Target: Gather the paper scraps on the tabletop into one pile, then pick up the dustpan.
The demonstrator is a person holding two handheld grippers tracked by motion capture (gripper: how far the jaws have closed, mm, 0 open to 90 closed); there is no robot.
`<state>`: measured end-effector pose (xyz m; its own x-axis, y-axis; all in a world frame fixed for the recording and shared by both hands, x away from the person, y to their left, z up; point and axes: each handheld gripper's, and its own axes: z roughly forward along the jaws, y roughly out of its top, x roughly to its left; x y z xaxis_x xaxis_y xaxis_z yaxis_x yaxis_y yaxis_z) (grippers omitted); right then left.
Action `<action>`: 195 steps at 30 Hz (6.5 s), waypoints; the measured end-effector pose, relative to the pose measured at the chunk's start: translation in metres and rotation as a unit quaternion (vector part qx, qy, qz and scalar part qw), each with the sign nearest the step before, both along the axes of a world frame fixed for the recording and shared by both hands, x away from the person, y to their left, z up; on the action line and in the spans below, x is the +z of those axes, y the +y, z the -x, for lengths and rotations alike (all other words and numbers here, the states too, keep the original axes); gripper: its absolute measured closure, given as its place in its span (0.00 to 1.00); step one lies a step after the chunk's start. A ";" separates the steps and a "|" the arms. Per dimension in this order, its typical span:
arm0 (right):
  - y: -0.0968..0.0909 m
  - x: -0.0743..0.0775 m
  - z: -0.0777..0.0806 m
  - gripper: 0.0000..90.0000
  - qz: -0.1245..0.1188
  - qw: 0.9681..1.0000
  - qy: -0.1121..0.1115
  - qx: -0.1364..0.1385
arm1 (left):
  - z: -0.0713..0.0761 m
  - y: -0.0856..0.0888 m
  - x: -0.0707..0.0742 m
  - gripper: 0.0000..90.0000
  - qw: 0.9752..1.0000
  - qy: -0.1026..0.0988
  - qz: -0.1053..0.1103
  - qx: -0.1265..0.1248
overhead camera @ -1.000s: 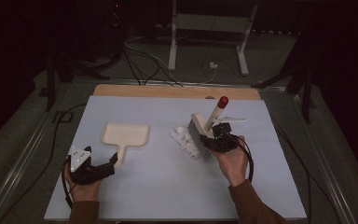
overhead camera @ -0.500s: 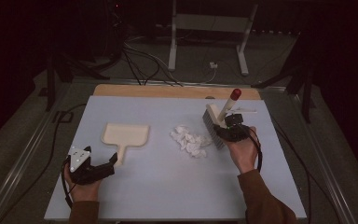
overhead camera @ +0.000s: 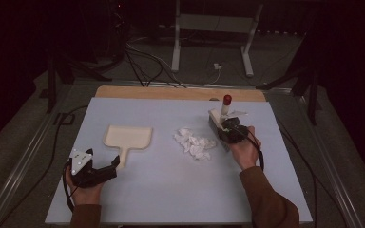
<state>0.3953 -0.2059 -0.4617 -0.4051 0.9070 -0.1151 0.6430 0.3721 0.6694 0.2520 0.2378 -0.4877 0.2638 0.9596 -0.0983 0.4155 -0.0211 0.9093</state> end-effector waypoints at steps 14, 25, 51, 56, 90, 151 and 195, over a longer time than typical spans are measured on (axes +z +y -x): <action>0.035 0.000 0.023 0.75 -0.007 0.997 0.018 0.076 | 0.000 0.000 0.000 0.01 1.000 -0.001 0.001 0.000; 0.022 0.015 0.018 0.75 0.020 0.996 -0.046 0.078 | 0.000 -0.001 0.000 0.00 1.000 -0.001 0.000 -0.002; 0.041 0.016 -0.048 0.75 -0.004 0.952 -0.099 0.288 | -0.001 0.000 0.000 0.01 1.000 0.001 -0.001 -0.005; 0.060 0.012 -0.049 0.75 0.039 0.937 -0.106 0.331 | -0.001 0.000 0.000 0.01 1.000 0.001 0.001 -0.004; 0.047 -0.004 -0.016 0.75 0.041 0.891 -0.048 0.450 | -0.001 -0.002 -0.002 0.00 1.000 0.005 -0.001 -0.006; -0.070 0.000 0.005 0.74 -0.075 0.995 0.047 0.043 | -0.004 -0.003 0.002 0.01 1.000 0.020 -0.009 -0.007; -0.069 0.004 0.017 0.74 -0.047 0.997 0.046 0.040 | -0.062 -0.042 -0.018 0.22 0.974 0.201 -0.101 -0.009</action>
